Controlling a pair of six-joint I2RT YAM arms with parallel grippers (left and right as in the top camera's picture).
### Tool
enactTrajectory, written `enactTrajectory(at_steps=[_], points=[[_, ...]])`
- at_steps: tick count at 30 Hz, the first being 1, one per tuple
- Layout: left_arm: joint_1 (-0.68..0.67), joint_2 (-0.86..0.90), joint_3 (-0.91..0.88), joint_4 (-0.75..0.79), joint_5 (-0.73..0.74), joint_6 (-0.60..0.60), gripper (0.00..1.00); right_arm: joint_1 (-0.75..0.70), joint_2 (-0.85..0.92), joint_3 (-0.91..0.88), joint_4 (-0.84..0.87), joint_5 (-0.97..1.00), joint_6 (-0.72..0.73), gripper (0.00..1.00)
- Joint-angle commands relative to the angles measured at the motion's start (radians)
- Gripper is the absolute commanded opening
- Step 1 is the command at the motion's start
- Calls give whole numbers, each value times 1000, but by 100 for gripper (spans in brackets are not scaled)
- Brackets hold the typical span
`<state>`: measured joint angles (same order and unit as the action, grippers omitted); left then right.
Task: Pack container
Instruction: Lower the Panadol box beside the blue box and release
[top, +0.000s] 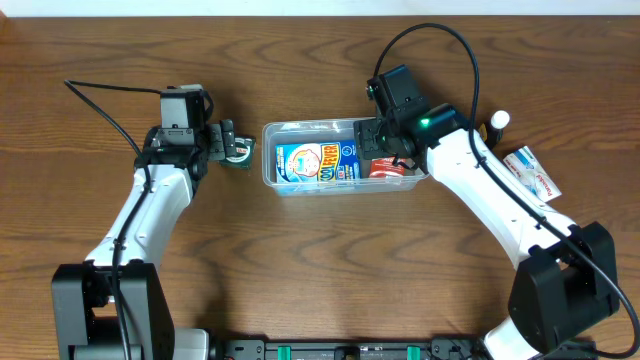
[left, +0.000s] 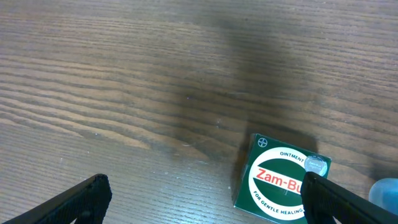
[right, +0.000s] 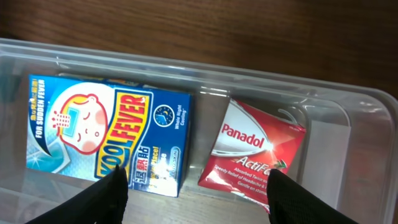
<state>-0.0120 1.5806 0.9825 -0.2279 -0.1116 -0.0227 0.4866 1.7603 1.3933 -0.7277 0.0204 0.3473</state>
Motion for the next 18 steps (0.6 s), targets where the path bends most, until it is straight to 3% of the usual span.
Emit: enactTrajectory(at_steps=[1,6,10,13,15,18], points=[[3,5,16,0,-4,-1,98,3,-4,18,-2,25,-31,70],[3,5,16,-1,-4,-1,98,-4,-4,21,-17,24,-28,65],[3,5,16,-1,-4,-1,98,-13,-4,21,-51,34,-19,42],[3,5,16,0,-4,-1,98,-14,-4,21,-51,47,3,12],[3,5,16,0,-4,-1,98,-14,-4,20,-51,62,29,1],[3,5,16,0,-4,-1,98,-14,3,20,-59,97,69,1]])
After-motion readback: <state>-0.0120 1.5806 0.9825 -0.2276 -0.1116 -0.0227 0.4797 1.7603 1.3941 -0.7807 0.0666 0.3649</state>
